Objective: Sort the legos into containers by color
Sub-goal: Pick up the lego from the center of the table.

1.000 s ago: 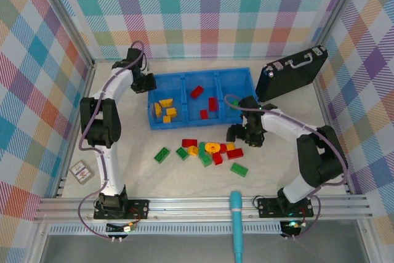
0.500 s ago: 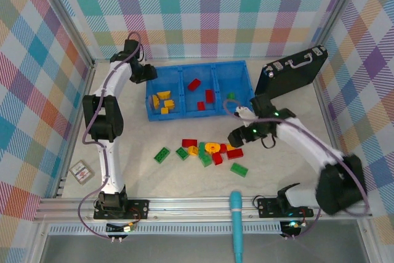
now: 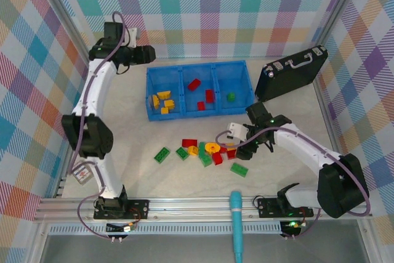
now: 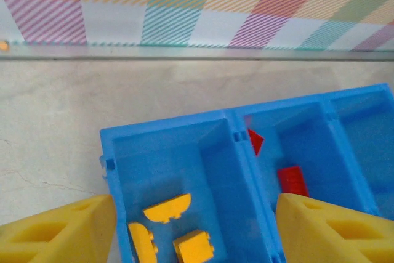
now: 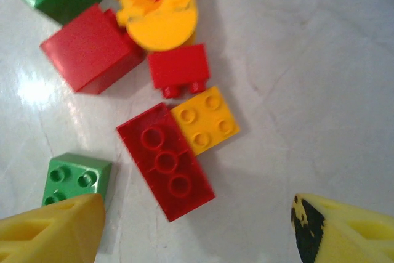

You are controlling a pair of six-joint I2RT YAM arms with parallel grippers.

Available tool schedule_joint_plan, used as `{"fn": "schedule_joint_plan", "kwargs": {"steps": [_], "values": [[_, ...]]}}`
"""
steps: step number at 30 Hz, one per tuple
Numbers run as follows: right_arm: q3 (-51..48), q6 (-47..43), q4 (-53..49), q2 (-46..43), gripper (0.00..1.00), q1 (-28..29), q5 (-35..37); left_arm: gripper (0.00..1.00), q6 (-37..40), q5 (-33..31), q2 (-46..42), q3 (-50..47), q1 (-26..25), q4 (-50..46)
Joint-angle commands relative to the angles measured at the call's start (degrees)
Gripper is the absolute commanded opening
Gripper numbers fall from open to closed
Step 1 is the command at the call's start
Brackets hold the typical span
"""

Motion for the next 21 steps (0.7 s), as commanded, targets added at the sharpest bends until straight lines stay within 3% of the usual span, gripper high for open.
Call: {"fn": "schedule_joint_plan", "kwargs": {"steps": [1, 11, 21], "values": [[-1.38, -4.95, 1.45, -0.46, 0.79, 0.67, 0.75, 0.7, 4.01, 0.51, -6.9, -3.95, 0.64, -0.15], [-2.55, -7.4, 5.11, 4.27, 0.79, 1.34, 1.83, 0.74, 10.0, -3.57, -23.41, -13.61, 0.61, -6.61], [-2.75, -9.75, 6.59, 10.6, 0.72, 3.27, 2.56, 0.79, 13.4, -7.37, -29.92, -17.9, 0.65, -7.77]]}}
